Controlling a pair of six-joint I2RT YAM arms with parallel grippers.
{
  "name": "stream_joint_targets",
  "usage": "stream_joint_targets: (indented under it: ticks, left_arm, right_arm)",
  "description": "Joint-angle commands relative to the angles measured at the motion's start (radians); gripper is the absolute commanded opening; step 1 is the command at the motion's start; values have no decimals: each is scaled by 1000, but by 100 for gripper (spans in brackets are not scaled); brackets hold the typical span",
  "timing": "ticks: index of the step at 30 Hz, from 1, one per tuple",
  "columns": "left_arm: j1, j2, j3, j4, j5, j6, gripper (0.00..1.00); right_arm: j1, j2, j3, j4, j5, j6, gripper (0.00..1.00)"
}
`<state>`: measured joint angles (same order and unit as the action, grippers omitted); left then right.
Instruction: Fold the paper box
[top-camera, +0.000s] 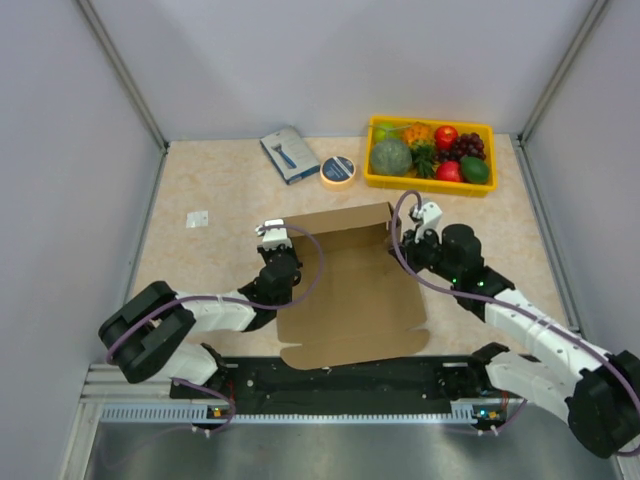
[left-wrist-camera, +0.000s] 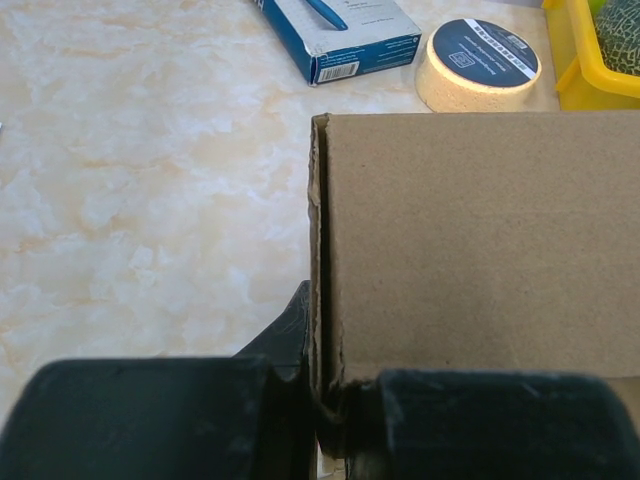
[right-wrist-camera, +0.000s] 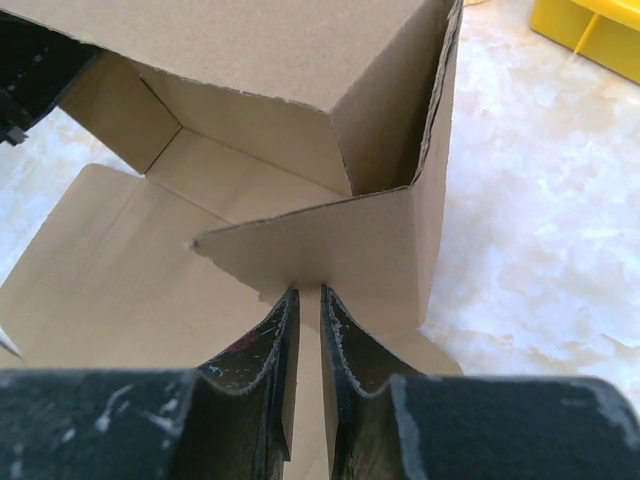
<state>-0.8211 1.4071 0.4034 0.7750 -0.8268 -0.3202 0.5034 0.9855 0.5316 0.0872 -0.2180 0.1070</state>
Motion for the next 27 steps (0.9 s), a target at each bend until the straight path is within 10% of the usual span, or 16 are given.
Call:
stream_joint_targets:
  ticks: [1, 7, 13, 27]
  left_arm:
    - [-12, 39, -37, -95, 91, -51, 0]
    - [-10, 39, -35, -103, 95, -54, 0]
    - [-12, 42, -38, -85, 104, -43, 0]
    - [-12, 46, -18, -86, 124, -10, 0]
  right_arm:
    - [4, -144, 25, -86, 25, -12, 13]
    - [-72, -274, -21, -169, 213, 59, 23]
    - [-252, -148, -71, -23, 85, -16, 41]
    - [-195, 5, -133, 324, -247, -236, 58]
